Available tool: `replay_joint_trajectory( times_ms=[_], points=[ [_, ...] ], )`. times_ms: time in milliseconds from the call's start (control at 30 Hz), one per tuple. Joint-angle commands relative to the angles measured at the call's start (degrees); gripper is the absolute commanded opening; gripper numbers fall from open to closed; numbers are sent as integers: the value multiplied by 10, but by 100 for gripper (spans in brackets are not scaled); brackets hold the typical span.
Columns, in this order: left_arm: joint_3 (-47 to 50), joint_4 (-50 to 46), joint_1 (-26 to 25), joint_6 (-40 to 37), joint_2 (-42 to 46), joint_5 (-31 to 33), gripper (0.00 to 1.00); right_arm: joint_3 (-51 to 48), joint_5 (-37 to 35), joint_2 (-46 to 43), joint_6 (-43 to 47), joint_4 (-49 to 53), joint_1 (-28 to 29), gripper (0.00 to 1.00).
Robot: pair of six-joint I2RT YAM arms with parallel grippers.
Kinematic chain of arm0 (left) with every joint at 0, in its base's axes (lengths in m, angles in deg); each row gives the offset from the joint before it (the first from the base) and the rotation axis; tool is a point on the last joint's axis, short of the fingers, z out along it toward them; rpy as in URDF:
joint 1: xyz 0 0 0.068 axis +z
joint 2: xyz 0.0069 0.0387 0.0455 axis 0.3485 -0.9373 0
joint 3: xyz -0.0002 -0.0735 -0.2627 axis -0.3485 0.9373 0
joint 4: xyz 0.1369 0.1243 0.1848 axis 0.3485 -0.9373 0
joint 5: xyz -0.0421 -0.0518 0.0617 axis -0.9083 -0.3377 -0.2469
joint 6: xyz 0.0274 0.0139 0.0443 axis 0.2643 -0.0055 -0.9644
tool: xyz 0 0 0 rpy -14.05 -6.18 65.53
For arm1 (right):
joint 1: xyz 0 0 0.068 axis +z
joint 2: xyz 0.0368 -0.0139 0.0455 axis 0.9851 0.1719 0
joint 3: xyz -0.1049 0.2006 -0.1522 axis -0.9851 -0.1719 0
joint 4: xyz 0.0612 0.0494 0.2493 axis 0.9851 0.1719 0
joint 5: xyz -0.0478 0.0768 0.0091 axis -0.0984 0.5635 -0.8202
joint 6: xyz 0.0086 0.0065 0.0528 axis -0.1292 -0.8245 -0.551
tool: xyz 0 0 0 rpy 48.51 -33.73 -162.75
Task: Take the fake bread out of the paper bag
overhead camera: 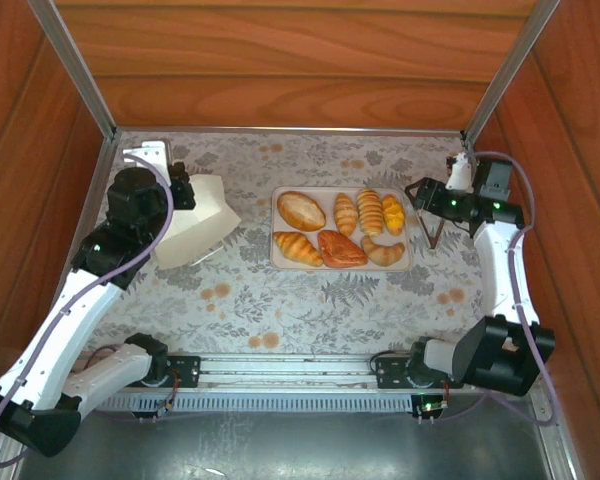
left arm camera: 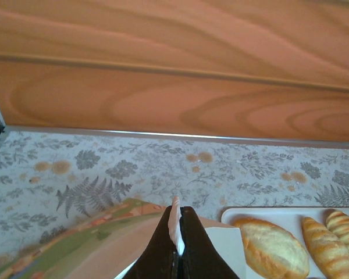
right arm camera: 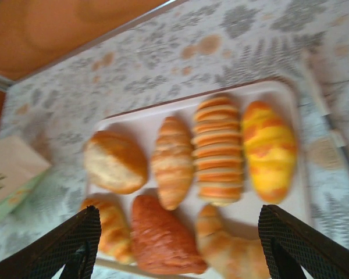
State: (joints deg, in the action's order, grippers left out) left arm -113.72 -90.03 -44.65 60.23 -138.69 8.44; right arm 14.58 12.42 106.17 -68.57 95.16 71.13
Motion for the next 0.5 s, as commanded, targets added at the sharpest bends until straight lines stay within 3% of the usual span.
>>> replay_joint_trajectory(
  times_ms=[0,167,467],
  points=[
    [-41,2,5,-18,-28,-15,0,-24,61,-18,-50,-17,15,76],
    [-94,9,7,-25,-86,-10,0,-40,66,-27,-57,13,19,76],
    [-193,18,15,3,-193,-78,0,-62,38,-55,-59,25,19,76]
  ],
)
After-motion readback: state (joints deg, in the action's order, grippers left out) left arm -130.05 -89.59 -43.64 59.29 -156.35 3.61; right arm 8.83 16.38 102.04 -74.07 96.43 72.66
